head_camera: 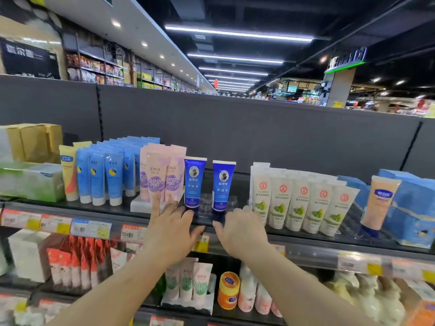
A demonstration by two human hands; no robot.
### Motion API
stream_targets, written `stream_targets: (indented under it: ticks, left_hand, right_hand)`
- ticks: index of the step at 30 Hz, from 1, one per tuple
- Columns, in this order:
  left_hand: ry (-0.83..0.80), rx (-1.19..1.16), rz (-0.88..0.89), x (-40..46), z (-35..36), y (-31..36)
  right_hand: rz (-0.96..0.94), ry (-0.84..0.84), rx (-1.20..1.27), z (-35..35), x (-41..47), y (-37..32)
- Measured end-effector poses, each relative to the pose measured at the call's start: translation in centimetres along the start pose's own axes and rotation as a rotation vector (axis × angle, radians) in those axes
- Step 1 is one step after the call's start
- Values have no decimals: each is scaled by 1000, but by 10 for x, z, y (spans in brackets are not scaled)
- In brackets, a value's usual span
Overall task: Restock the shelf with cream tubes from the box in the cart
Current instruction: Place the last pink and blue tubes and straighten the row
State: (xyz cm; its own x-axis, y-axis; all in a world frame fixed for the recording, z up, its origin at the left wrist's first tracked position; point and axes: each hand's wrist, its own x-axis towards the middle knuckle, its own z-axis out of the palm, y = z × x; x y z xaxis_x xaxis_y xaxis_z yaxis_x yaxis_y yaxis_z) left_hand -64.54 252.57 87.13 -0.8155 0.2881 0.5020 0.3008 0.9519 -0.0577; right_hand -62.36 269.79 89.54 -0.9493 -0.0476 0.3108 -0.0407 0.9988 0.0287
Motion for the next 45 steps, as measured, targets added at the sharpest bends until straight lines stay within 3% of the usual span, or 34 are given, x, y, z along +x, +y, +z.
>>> stream_targets:
  ticks: [6,9,12,17,25,45]
  left_hand:
    - [-5,4,-34,-2,0,3]
    - [81,-7,-32,-4,1,13]
    - [178,-70,66,0,0,43]
    - [158,-138,213,11,2,98]
    - [86,-88,236,18,15,124]
    - [35,-37,167,15,20,136]
  right_hand:
    - [-20,43,137,7,-14,12]
    - [-18,126,239,6,-28,30]
    - [41,201,263,3,-43,57]
    - [198,276,197,0,-67,112]
    - [445,220,96,3,-101,187]
    - [414,116,89,0,-97,200]
